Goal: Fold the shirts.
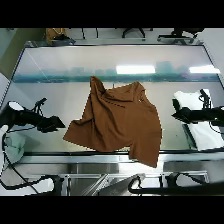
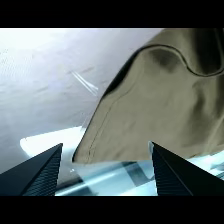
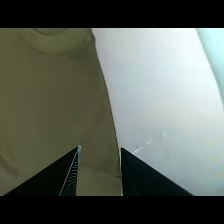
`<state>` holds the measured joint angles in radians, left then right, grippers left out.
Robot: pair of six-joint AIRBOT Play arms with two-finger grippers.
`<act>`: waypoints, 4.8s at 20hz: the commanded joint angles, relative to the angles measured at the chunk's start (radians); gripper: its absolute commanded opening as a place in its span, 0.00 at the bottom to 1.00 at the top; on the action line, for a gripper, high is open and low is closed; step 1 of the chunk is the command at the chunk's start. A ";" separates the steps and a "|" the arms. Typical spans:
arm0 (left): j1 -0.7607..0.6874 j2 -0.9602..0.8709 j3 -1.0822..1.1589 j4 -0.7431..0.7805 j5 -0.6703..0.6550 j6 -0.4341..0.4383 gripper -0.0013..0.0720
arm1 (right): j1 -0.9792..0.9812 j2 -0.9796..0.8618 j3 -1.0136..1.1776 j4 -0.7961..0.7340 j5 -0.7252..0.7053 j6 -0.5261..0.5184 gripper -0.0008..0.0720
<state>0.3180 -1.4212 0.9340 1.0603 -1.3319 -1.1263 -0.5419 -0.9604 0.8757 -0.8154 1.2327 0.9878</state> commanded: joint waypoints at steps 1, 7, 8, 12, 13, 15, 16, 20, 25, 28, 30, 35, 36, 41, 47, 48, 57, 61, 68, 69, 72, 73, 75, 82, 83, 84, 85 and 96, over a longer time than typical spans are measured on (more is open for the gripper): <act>0.008 -0.054 -0.071 -0.101 0.074 0.101 0.83 | 0.010 -0.023 -0.028 -0.001 -0.005 0.004 0.43; -0.023 -0.168 -0.071 -0.114 -0.005 0.116 0.83 | 0.064 -0.136 -0.028 0.000 -0.005 0.005 0.62; -0.023 -0.168 -0.071 -0.114 -0.008 0.116 0.80 | 0.082 -0.156 -0.028 0.000 -0.006 0.004 0.62; -0.023 -0.164 -0.071 -0.119 -0.006 0.124 0.07 | 0.163 -0.230 -0.028 -0.015 -0.060 0.004 0.62; -0.022 -0.164 -0.071 -0.118 -0.007 0.124 0.03 | 0.179 -0.247 -0.028 -0.015 -0.064 0.004 0.62; -0.022 -0.164 -0.071 -0.118 -0.007 0.125 0.03 | 0.210 -0.269 -0.028 -0.015 -0.055 0.004 0.61; -0.023 -0.164 -0.071 -0.119 -0.007 0.124 0.03 | 0.226 -0.273 -0.028 -0.015 -0.048 0.003 0.60; -0.022 -0.164 -0.071 -0.119 -0.002 0.124 0.03 | 0.274 -0.272 -0.027 0.027 -0.005 -0.043 0.13; -0.022 -0.013 -0.032 -0.281 -0.065 0.160 0.03 | 0.269 -0.171 0.098 0.218 0.140 -0.076 0.03; 0.001 0.219 0.152 -0.489 -0.135 0.149 0.03 | 0.219 0.004 0.352 0.392 0.171 -0.087 0.03; 0.048 0.391 0.327 -0.634 -0.088 0.110 0.03 | 0.158 0.116 0.544 0.465 0.151 -0.102 0.03; 0.236 0.729 0.710 -0.686 0.211 0.043 0.03 | 0.007 0.363 0.828 0.460 -0.066 -0.149 0.03; 0.293 0.764 0.766 -0.686 0.222 0.034 0.03 | -0.009 0.397 0.857 0.454 -0.110 -0.163 0.03; 0.450 0.758 0.931 -0.611 0.145 -0.061 0.03 | -0.013 0.452 0.940 0.323 -0.169 -0.169 0.03; 0.204 0.537 0.749 -0.588 -0.037 0.002 0.03 | -0.010 0.299 0.578 0.647 0.072 -0.284 0.03; 0.117 0.489 0.676 -0.516 -0.007 0.021 0.03 | 0.009 0.271 0.479 0.653 0.034 -0.323 0.03; -0.205 -0.211 0.576 -0.109 0.384 0.025 0.03 | 0.272 -0.438 0.415 0.618 -0.302 -0.493 0.03; -0.202 -0.419 0.761 -0.108 0.325 0.005 0.03 | 0.266 -0.589 0.577 0.586 -0.319 -0.460 0.03; -0.207 -0.541 0.829 -0.026 0.258 -0.022 0.03 | 0.248 -0.593 0.596 0.200 -0.336 -0.298 0.03; -0.214 -0.552 0.829 0.011 0.257 -0.028 0.03 | 0.248 -0.593 0.596 0.190 -0.337 -0.298 0.03; -0.234 -0.568 0.830 0.063 0.262 -0.034 0.03 | 0.249 -0.597 0.596 0.179 -0.338 -0.298 0.03; -0.243 -0.568 0.830 0.066 0.269 -0.034 0.03 | 0.252 -0.603 0.596 0.179 -0.337 -0.298 0.03; -0.245 -0.567 0.830 0.065 0.264 -0.035 0.04 | 0.267 -0.621 0.596 0.179 -0.334 -0.298 0.03; -0.233 -0.507 0.830 0.066 0.053 -0.089 0.95 | 0.278 -0.537 0.597 0.158 -0.279 -0.231 0.45; -0.221 -0.478 0.830 0.066 0.006 -0.098 0.95 | 0.263 -0.495 0.597 0.119 -0.260 -0.163 0.45; -0.203 -0.448 0.830 0.066 -0.044 -0.109 0.95 | 0.243 -0.444 0.597 0.058 -0.231 -0.073 0.45; -0.178 -0.416 0.824 0.066 -0.106 -0.122 0.95 | 0.220 -0.398 0.595 -0.003 -0.188 0.002 0.45; -0.008 -0.049 -0.051 -0.011 0.127 -0.040 0.82 | -0.075 0.124 -0.069 -0.113 0.014 0.232 0.46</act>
<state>0.2970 -1.5192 1.0599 1.1130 -1.3212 -1.2198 -0.5648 -0.9440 0.9730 -0.9180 1.2255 1.1702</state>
